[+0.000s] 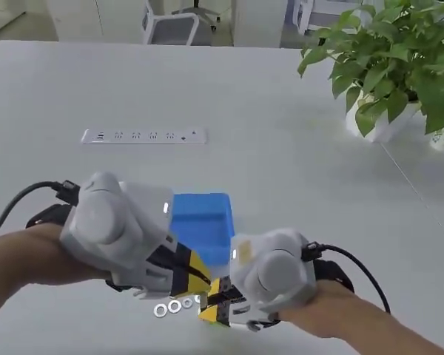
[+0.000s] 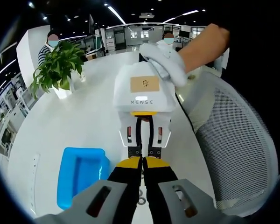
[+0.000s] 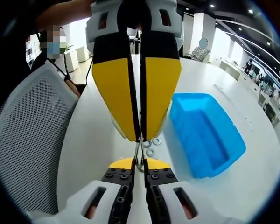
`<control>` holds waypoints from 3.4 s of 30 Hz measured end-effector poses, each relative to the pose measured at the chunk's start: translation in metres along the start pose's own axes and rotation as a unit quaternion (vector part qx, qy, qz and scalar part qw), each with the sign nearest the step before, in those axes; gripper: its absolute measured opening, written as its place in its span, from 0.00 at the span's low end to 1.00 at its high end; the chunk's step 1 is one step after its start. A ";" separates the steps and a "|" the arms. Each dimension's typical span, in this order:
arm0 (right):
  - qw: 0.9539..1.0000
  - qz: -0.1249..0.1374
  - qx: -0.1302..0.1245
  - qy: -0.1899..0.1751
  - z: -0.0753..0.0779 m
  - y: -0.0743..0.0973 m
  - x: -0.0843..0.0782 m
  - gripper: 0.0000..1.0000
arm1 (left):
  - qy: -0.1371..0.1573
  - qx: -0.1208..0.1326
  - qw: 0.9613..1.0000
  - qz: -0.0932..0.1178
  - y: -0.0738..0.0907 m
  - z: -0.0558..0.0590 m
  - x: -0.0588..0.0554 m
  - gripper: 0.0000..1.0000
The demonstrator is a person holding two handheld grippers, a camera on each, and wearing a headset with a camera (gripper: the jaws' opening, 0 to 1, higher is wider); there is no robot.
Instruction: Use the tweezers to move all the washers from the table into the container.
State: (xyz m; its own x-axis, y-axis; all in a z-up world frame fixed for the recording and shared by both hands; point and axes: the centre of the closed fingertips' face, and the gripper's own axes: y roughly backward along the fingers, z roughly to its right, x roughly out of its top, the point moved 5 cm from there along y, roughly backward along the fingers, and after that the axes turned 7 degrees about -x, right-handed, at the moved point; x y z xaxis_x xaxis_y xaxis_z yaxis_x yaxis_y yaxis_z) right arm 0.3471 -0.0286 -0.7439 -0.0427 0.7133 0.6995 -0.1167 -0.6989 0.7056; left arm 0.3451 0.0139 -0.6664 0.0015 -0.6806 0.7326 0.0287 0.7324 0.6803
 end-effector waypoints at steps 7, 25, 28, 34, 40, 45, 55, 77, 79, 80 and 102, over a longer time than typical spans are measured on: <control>1.000 -0.002 0.002 -0.013 0.001 0.000 0.000 0.07 | -0.003 0.004 1.000 -0.002 0.000 -0.001 0.000 0.05; 0.999 0.002 -0.006 -0.033 0.003 0.006 0.002 0.07 | 0.023 0.010 1.000 -0.004 0.005 -0.001 -0.003 0.17; 0.999 0.002 -0.007 -0.033 0.003 0.008 0.002 0.07 | 0.029 0.017 0.999 -0.001 0.008 -0.003 -0.005 0.21; 0.999 0.005 -0.010 -0.031 0.004 0.015 0.007 0.07 | 0.053 0.030 0.998 0.017 0.015 -0.004 -0.008 0.30; 0.999 0.010 -0.015 -0.027 0.009 0.021 0.012 0.07 | 0.075 0.045 0.995 0.036 0.023 -0.002 -0.013 0.40; 0.999 0.015 -0.018 -0.025 0.013 0.027 0.020 0.07 | 0.097 0.062 0.992 0.054 0.031 -0.002 -0.019 0.51; 0.999 0.025 -0.022 -0.023 0.021 0.035 0.031 0.07 | 0.141 0.088 0.982 0.093 0.046 0.008 -0.025 0.60; 0.998 0.044 -0.033 0.021 0.063 0.045 0.059 0.08 | 0.177 0.155 0.962 0.139 0.066 0.017 -0.045 0.94; 0.998 0.044 -0.034 0.026 0.068 0.044 0.060 0.08 | 0.180 0.158 0.961 0.141 0.067 0.017 -0.047 0.95; 0.998 0.044 -0.033 0.028 0.070 0.043 0.060 0.08 | 0.181 0.159 0.960 0.143 0.068 0.018 -0.047 0.96; 0.997 0.068 -0.012 0.040 0.112 0.012 0.050 0.08 | 0.194 0.173 0.953 0.155 0.074 0.016 -0.053 0.99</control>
State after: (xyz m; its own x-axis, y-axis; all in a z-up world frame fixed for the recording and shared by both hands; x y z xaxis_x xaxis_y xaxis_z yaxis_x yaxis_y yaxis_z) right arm 0.4545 -0.0069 -0.6882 -0.1381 0.6150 0.7764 -0.1285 -0.7884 0.6016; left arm 0.3309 0.1045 -0.6548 0.3283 -0.3376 0.8822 -0.3652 0.8159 0.4482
